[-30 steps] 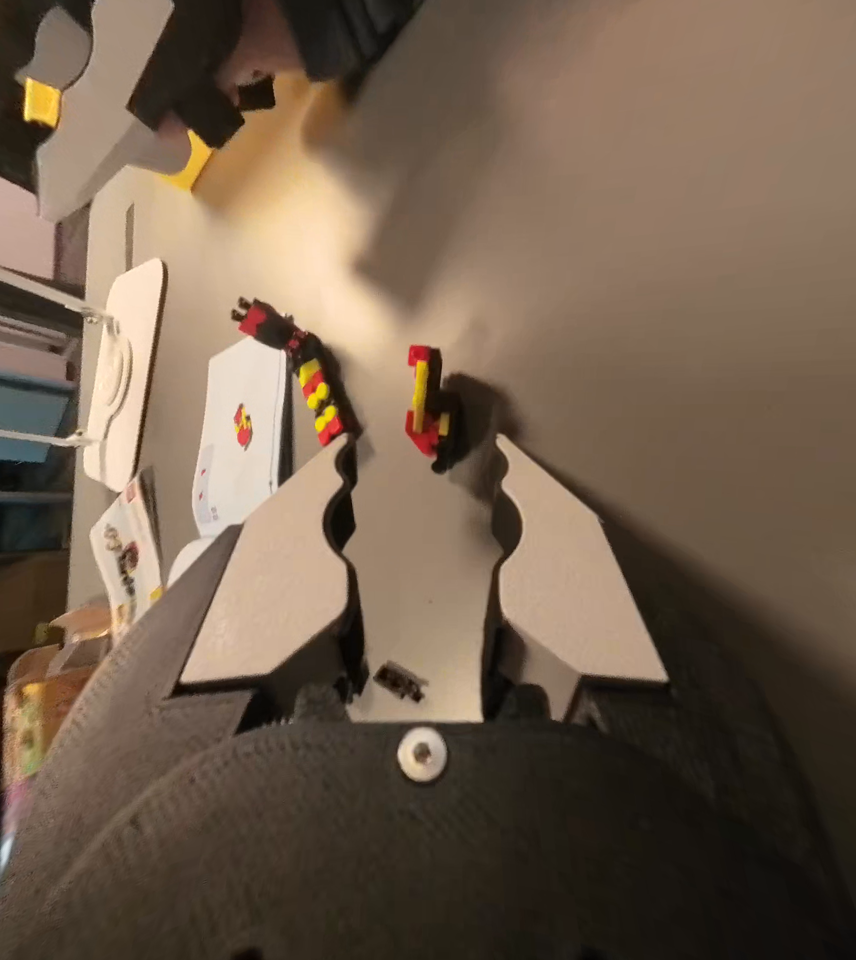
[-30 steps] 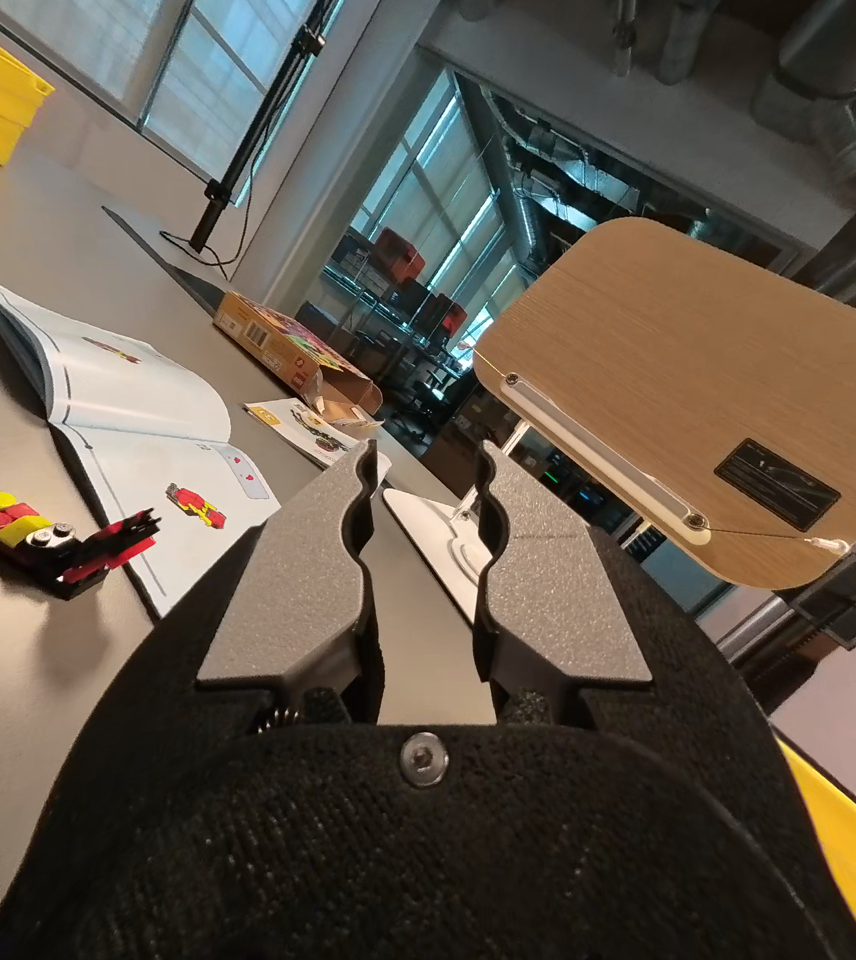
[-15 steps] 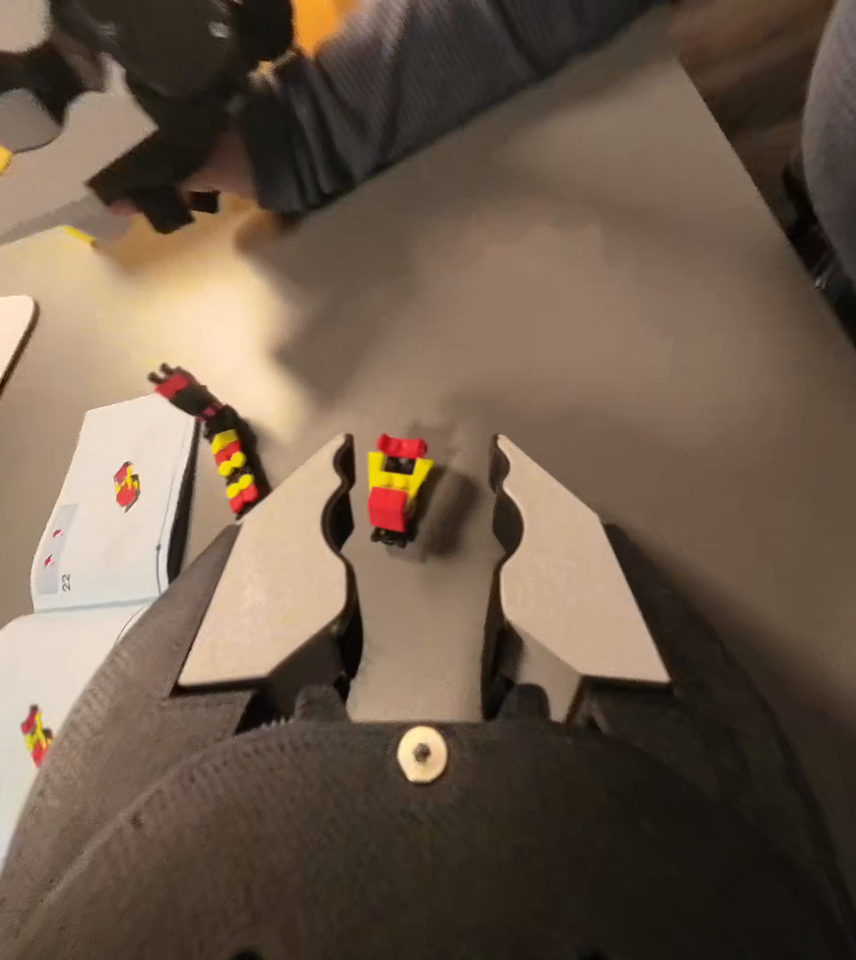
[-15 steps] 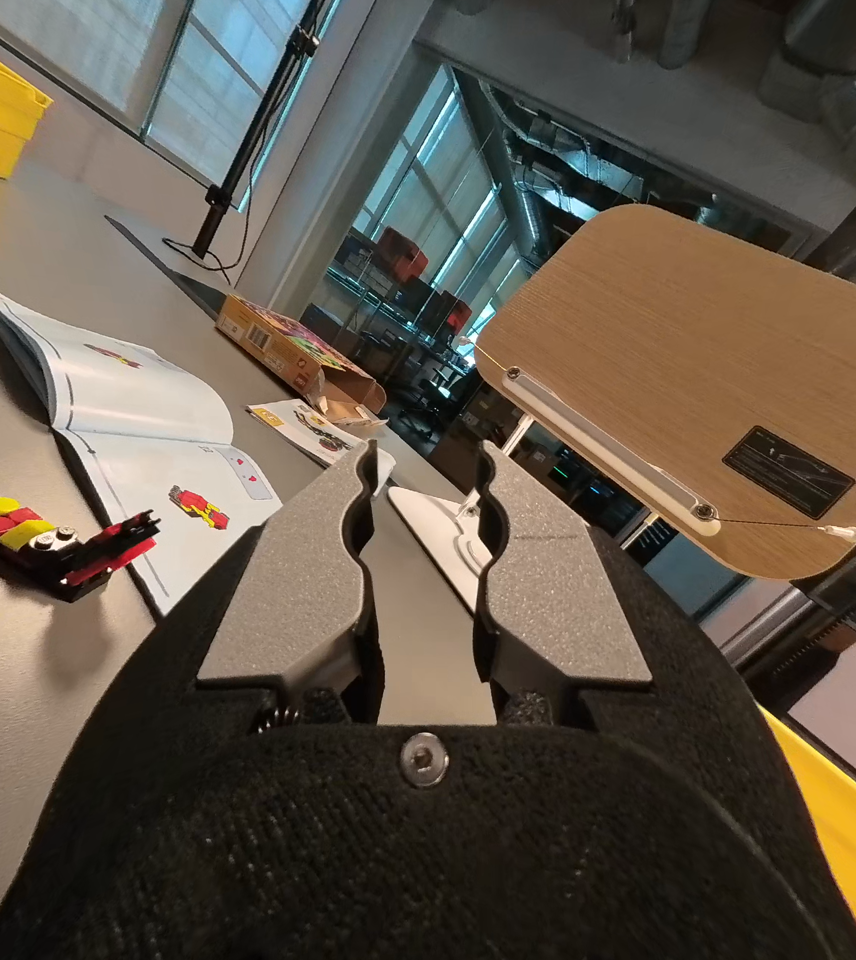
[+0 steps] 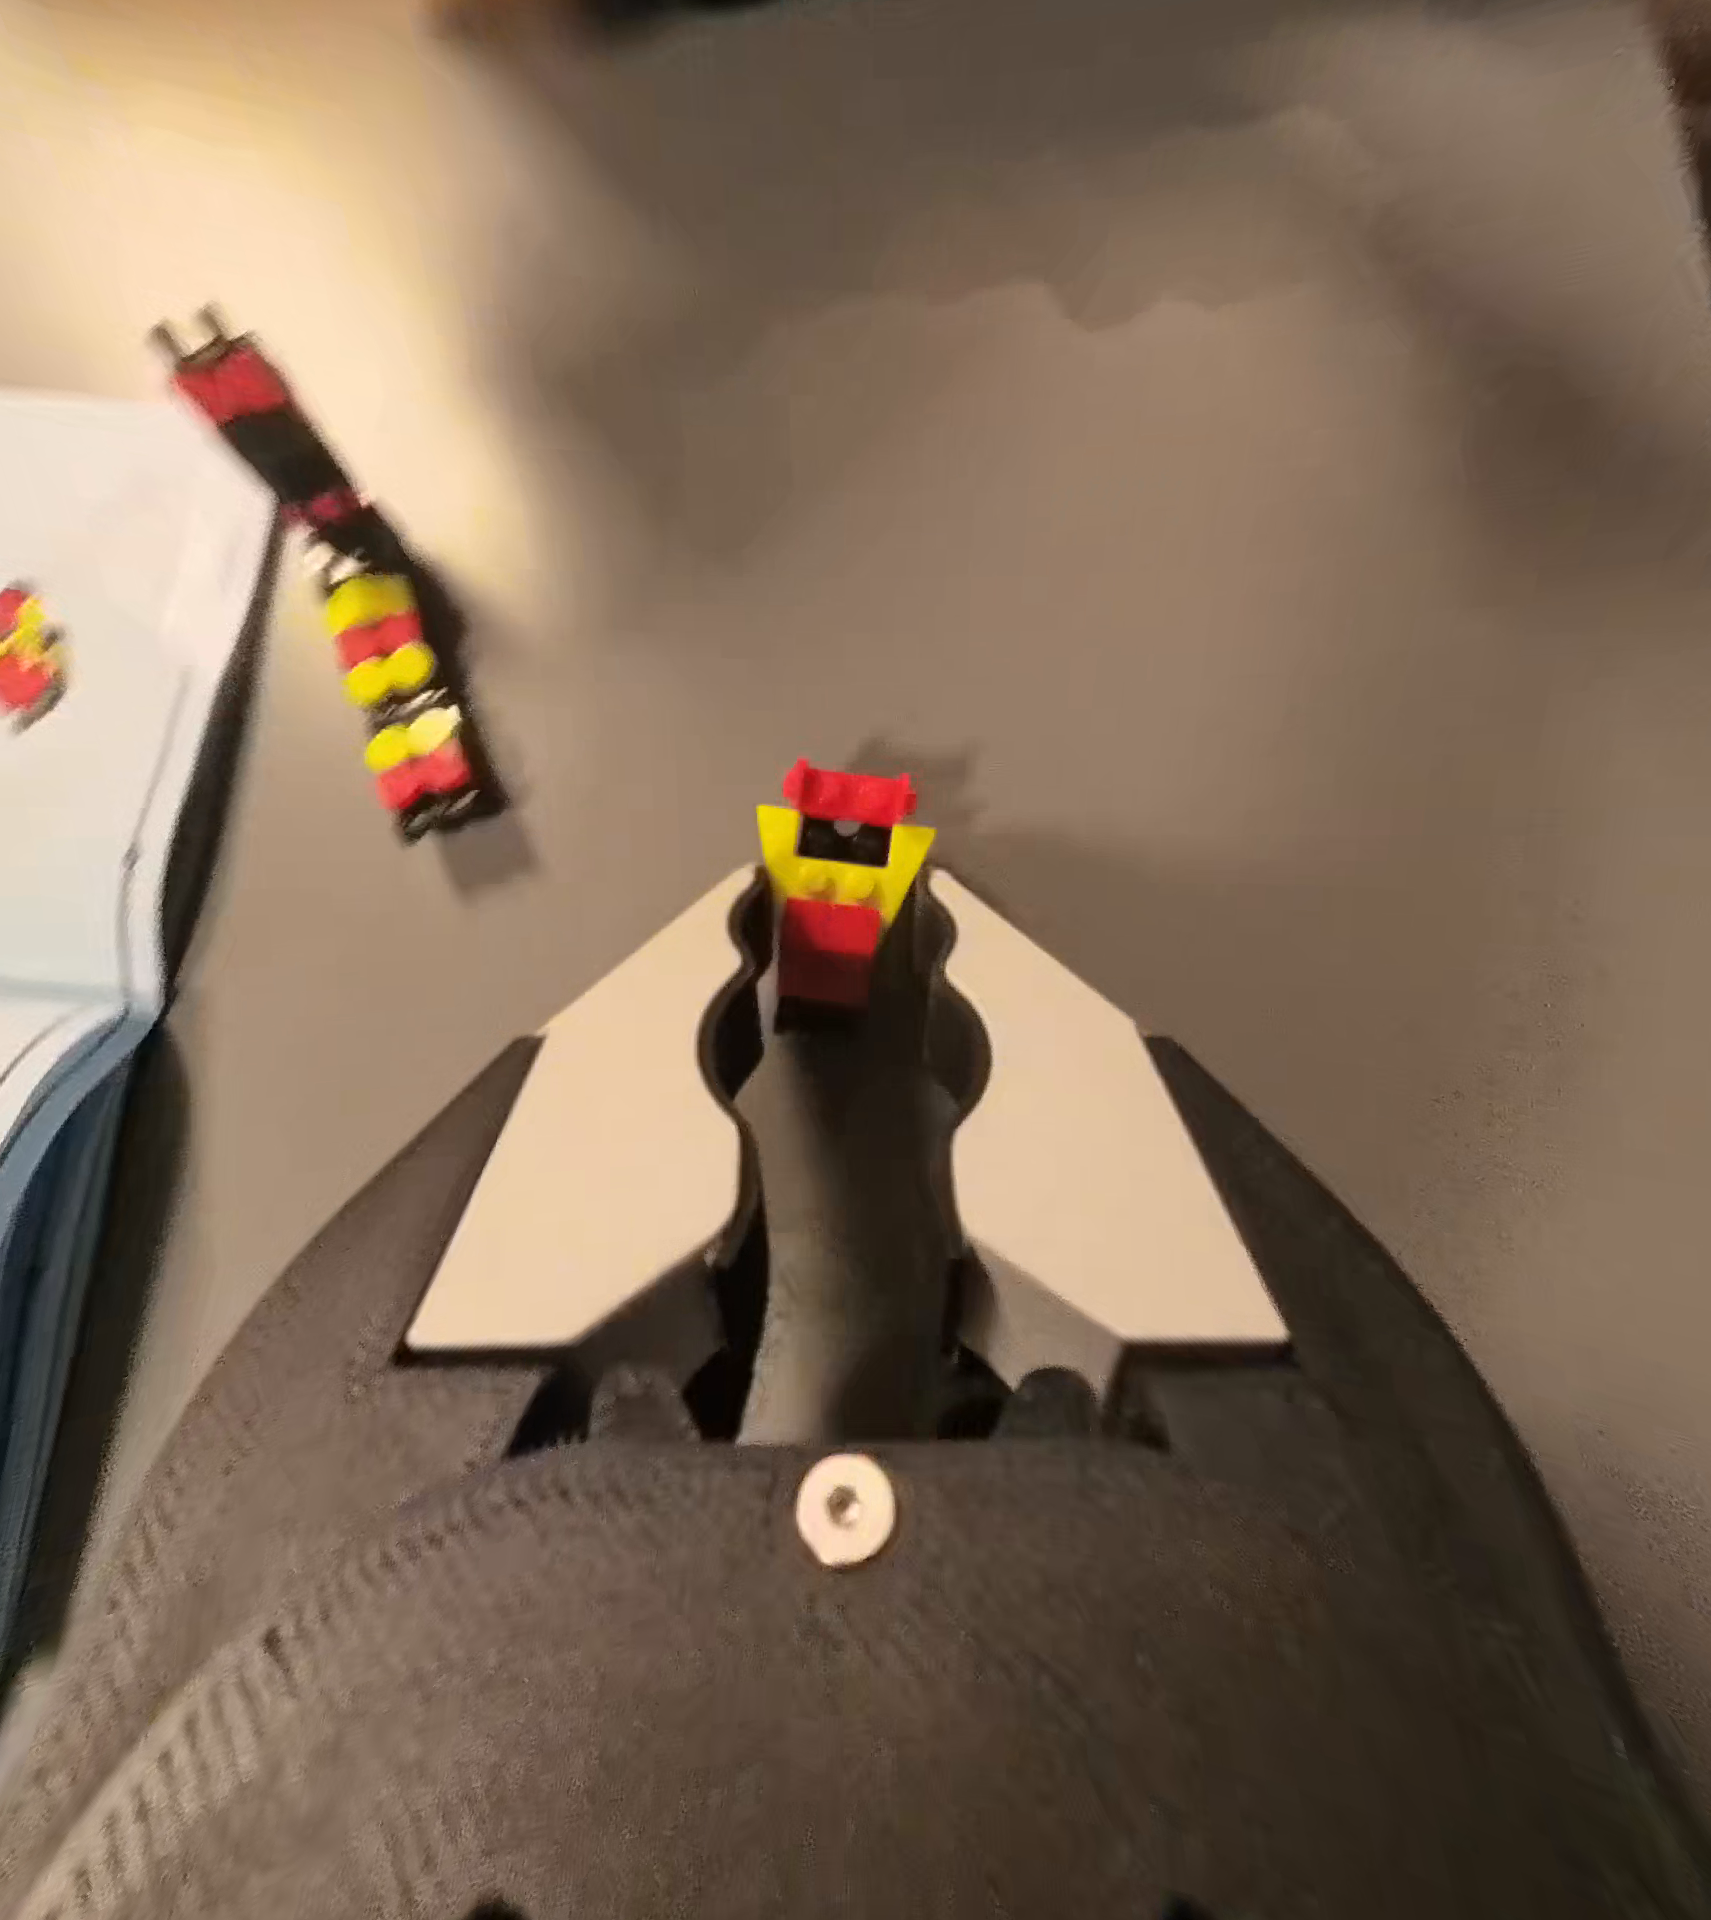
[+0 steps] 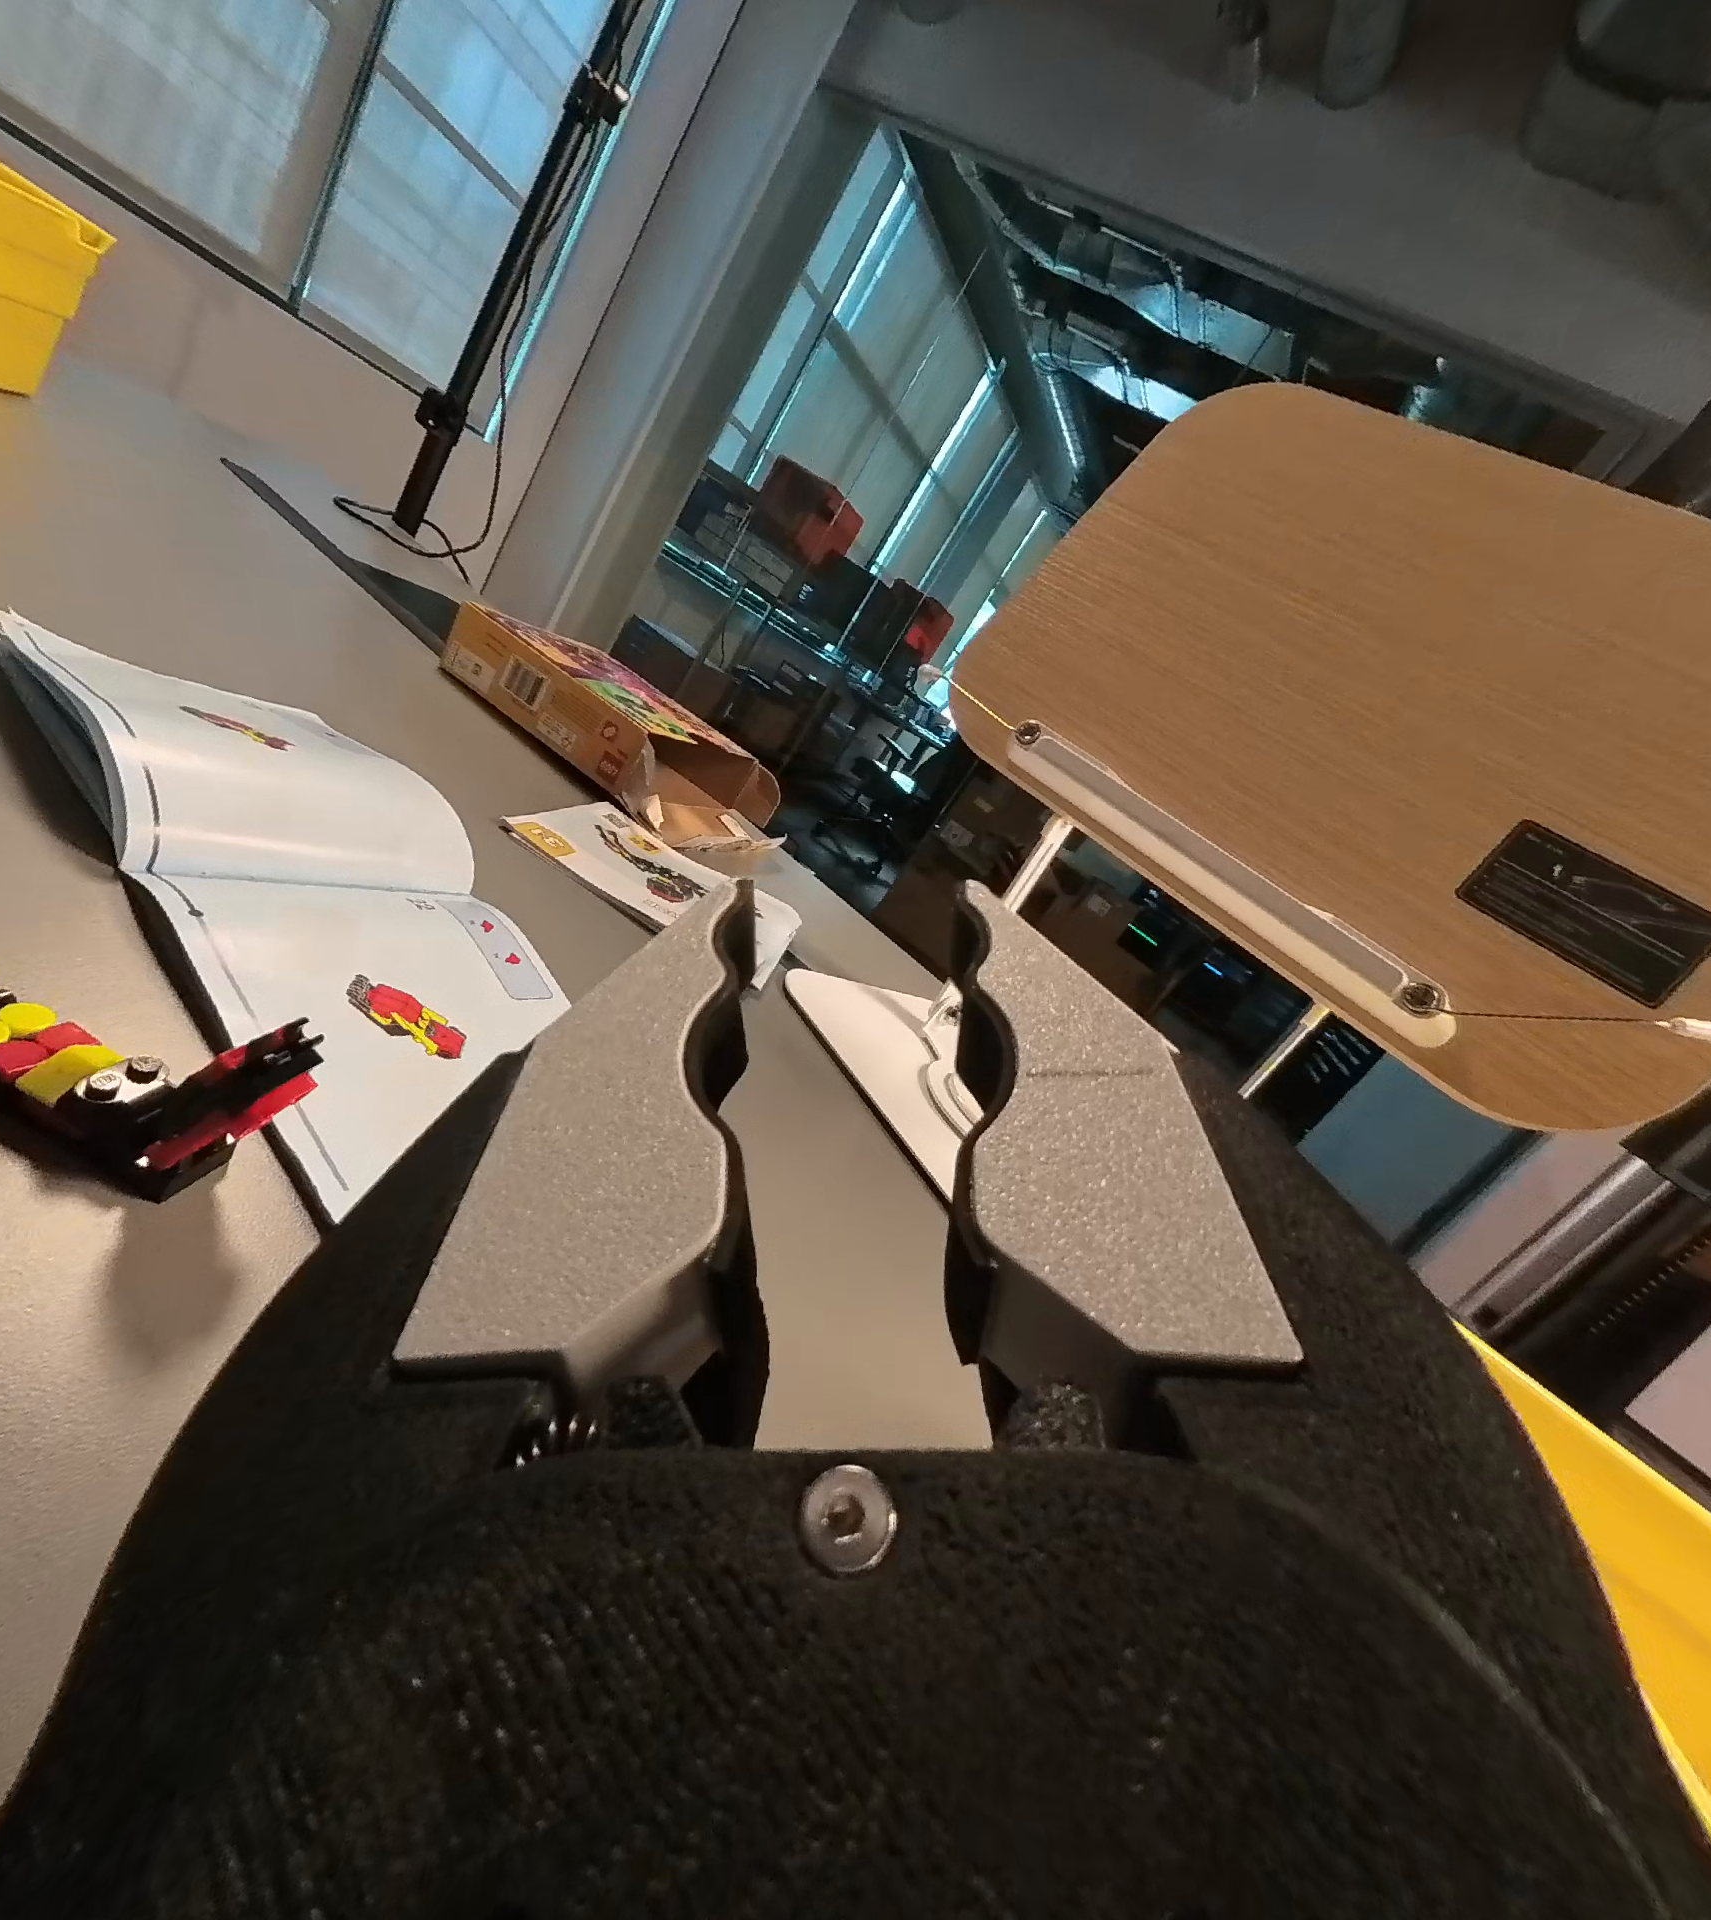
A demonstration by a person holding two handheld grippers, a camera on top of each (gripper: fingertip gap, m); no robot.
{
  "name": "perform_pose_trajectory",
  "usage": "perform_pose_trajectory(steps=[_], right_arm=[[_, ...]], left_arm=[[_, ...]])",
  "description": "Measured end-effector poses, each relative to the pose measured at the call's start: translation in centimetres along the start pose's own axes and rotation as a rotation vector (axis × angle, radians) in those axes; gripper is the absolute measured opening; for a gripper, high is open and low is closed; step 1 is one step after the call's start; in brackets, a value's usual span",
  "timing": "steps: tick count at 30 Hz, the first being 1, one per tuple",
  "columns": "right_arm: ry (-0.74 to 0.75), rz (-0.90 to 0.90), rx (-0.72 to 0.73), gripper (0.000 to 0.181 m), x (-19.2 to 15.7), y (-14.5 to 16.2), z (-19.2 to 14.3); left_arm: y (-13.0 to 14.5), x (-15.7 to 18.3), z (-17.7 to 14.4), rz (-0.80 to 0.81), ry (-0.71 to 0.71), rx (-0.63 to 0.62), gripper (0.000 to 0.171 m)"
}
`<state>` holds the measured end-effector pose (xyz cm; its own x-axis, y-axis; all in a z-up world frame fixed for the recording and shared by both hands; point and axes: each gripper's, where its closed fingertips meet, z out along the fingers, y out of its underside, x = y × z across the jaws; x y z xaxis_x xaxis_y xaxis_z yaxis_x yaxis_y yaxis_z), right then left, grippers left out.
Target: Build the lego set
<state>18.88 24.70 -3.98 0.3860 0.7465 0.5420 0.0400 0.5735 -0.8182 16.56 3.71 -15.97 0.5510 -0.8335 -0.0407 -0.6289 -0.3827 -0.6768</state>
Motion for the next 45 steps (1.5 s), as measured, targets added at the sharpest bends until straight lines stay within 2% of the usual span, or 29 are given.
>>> perform_pose_trajectory(steps=[3,6,8,10,13,16,18,20,22,26,32,36,37,39,42,45], right_arm=[[0.019,0.001,0.010,0.035,0.3,-0.2,-0.1],[0.021,0.007,0.012,0.035,0.4,-0.2,-0.2],[0.019,0.008,0.012,0.035,0.4,-0.2,-0.2],[0.013,0.006,0.013,0.034,0.2,-0.2,-0.1],[0.002,-0.004,0.007,0.034,0.0,-0.2,0.0],[0.004,-0.016,0.005,0.034,-0.1,-0.2,-0.2],[-0.002,-0.017,0.003,0.029,-0.2,-0.3,-0.3],[-0.003,-0.013,0.008,0.027,-0.2,-0.3,-0.3],[0.006,-0.012,0.009,0.028,0.0,-0.3,-0.4],[0.029,-0.039,0.007,0.028,0.3,-0.3,-0.6],[0.097,-0.110,-0.050,0.028,1.0,0.5,-0.4],[0.191,-0.111,-0.095,0.027,2.7,1.2,-0.6],[0.213,-0.109,-0.109,0.027,3.2,1.5,-0.7],[0.247,-0.108,-0.132,0.027,3.8,1.9,-0.8],[0.286,-0.107,-0.163,0.027,4.6,2.4,-1.0],[0.307,-0.113,-0.189,0.027,5.0,2.9,-0.9]], left_arm=[[1.8,-1.9,-1.8,-0.140,-0.239,-0.040,0.026],[4.5,-3.5,-4.4,-0.361,-0.534,-0.081,0.025],[5.8,-3.4,-5.6,-0.520,-0.648,-0.059,0.025],[6.3,-2.8,-6.0,-0.646,-0.682,-0.019,0.025],[6.4,-2.1,-6.0,-0.720,-0.699,0.019,0.028],[5.7,-0.9,-5.2,-0.738,-0.633,0.049,0.065],[5.1,0.1,-4.8,-0.743,-0.582,0.049,0.079],[4.6,1.0,-4.8,-0.726,-0.543,0.047,0.084],[4.5,1.0,-6.2,-0.675,-0.591,0.070,0.083],[6.2,0.1,-12.5,-0.606,-0.818,0.155,0.077],[11.4,0.6,-24.4,-0.643,-1.125,0.301,0.075],[15.9,1.3,-32.1,-0.648,-1.305,0.255,0.061],[16.9,1.3,-33.8,-0.637,-1.336,0.229,0.048],[18.4,0.6,-36.5,-0.640,-1.366,0.228,0.035],[20.0,-1.5,-38.5,-0.687,-1.329,0.268,0.029],[22.5,-3.8,-40.1,-0.722,-1.320,0.168,0.029]])
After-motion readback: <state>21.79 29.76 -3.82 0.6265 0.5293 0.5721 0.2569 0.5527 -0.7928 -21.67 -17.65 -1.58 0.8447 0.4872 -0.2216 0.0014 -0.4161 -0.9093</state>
